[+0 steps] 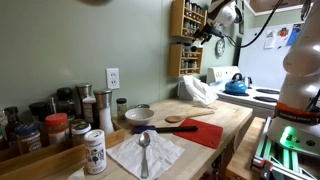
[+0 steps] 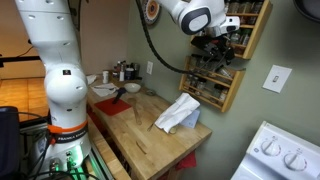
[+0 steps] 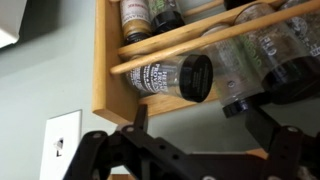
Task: Pick up one glass jar from the right side of the counter and put it on the bottom shelf
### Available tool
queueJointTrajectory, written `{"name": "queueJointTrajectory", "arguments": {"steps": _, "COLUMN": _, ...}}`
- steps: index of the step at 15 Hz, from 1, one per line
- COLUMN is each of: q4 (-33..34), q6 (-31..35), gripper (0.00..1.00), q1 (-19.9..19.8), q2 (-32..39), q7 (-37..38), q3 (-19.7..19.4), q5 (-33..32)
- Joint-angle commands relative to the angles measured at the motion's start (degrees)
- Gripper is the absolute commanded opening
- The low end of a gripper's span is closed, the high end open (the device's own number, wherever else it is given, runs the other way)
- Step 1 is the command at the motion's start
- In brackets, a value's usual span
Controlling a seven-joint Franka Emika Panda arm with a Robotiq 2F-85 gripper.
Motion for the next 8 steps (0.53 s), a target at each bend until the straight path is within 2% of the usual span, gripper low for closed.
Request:
{"name": "queueJointTrajectory", "arguments": {"steps": 1, "q4": -0.3, "q6": 0.8, "gripper": 1.00, "q1": 1.9, "q2": 0.2, "q7": -12.6, "q3": -1.6, "q5": 1.1}}
{"name": "queueJointTrajectory", "arguments": {"steps": 8, "q4": -0.6, "q6": 1.7, "gripper": 1.00, "q1": 4.5, "q2": 1.1, "q7": -36.8, "q3": -3.4, "q5": 6.8}}
